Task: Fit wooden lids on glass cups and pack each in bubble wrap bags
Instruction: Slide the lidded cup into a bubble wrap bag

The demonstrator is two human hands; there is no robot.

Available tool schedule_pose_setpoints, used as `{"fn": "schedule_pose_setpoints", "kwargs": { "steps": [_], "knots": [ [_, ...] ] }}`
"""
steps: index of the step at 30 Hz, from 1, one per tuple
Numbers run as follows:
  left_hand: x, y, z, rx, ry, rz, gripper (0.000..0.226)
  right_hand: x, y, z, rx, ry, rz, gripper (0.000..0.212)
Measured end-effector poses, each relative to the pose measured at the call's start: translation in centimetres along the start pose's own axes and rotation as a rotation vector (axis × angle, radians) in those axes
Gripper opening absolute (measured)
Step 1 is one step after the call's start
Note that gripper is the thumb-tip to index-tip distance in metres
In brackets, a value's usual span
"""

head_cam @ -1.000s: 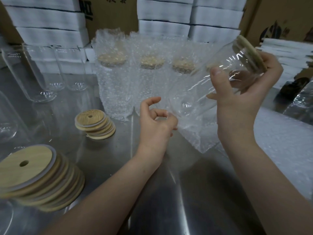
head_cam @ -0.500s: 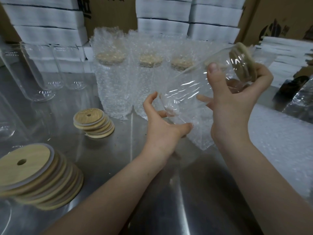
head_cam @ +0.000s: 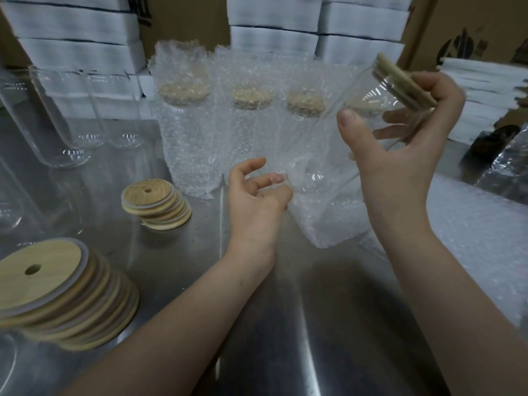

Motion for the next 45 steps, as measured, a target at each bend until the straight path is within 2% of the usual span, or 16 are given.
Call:
{"fn": "schedule_pose_setpoints", "kwargs": {
  "steps": [3,6,8,11,14,16,21,25,29,33,36,41,45],
  "knots": [
    [0.2,-0.6,0.6,-0.012,-0.036,-0.047,0.02,0.1,-0.3,0.2,0.021,-0.008,-0.022,0.057],
    [0.0,-1.1,0.3,0.03,0.033,-0.12,0.014,0.1,-0.5,0.2,0.021,-0.013,-0.025,0.057],
    [-0.3,-1.3,-0.2,0.125,0.148,-0.19,0.023,0.0,-0.7,0.2,0.037,-0.021,-0.045,0.057],
    [-0.9,-1.3,-1.4,0.406,0.32,-0.29,0.053,-0.2,-1.3,0.1,0.08,-0.033,-0.117,0.056],
    [-1.0,-1.2,-1.9,0.712,0.312,-0.386,0.077,-0.3,-1.8,-0.1,0.141,-0.027,-0.196,0.051],
    [-1.0,-1.2,-1.8,0.788,0.264,-0.417,0.081,-0.3,-2.0,-0.3,0.167,-0.023,-0.238,0.049],
    [-1.0,-1.5,-1.8,0.791,0.246,-0.459,0.088,-0.4,-2.0,-0.8,0.199,0.033,-0.247,0.051],
    [-1.1,-1.9,-1.6,0.665,0.189,-0.467,0.094,-0.7,-1.4,-1.8,0.182,0.141,-0.166,0.056],
    [-1.0,-2.3,-1.2,0.551,0.126,-0.461,0.095,-1.3,-1.3,-2.8,0.209,0.278,-0.171,0.057],
    [-0.8,-2.4,-1.0,0.516,0.138,-0.492,0.098,-1.2,-0.8,-3.4,0.226,0.367,-0.125,0.055],
    [-0.6,-2.5,-1.1,0.566,0.196,-0.465,0.112,-0.9,-0.6,-2.6,0.199,0.307,-0.097,0.057],
    [-0.3,-0.8,-1.3,0.808,0.261,-0.291,0.13,0.3,-0.6,-0.5,0.216,0.108,-0.048,0.057],
    [-0.1,0.3,-1.5,0.804,0.239,-0.246,0.108,0.3,-0.3,-0.3,0.189,0.089,-0.006,0.055]
  ]
}}
Point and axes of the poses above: each hand's wrist, its own x-axis towards the middle knuckle, its own z-axis out of the back of the hand, y = z × x, the point moved 6 cm from there along x, towards the middle knuckle, and after that the axes turned 8 degrees about y, right-handed, at the moved point
